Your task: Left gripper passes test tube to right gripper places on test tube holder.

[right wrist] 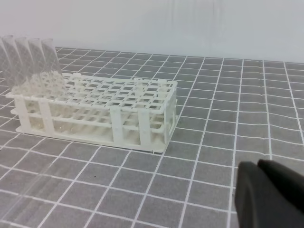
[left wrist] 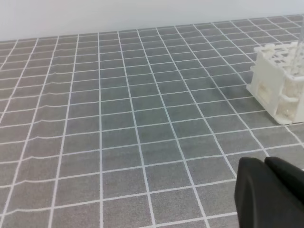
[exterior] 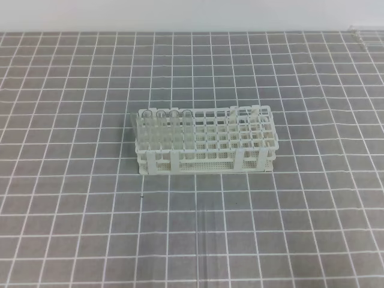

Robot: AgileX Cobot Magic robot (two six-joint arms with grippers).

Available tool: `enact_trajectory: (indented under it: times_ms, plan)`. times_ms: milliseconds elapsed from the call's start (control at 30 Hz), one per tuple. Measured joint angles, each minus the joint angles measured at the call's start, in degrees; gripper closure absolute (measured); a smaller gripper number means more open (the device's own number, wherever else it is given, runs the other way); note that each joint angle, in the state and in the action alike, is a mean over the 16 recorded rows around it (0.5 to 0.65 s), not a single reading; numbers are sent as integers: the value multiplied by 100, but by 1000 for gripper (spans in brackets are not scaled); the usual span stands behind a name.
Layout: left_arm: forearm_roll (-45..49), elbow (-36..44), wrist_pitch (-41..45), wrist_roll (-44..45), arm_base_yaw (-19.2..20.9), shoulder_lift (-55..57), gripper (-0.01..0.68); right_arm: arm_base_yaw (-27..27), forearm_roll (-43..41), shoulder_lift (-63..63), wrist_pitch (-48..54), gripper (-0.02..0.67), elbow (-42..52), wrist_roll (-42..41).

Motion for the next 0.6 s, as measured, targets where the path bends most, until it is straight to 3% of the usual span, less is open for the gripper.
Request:
enact_trajectory:
  times_ms: [300,600]
  plan:
    - [-221,-23,-470,-444,1,59,675,0,690,0,-162,662,0,6]
    - [-624,-23,-1151,-1499,1,60,675,0,2637,0,-581,662,2,7]
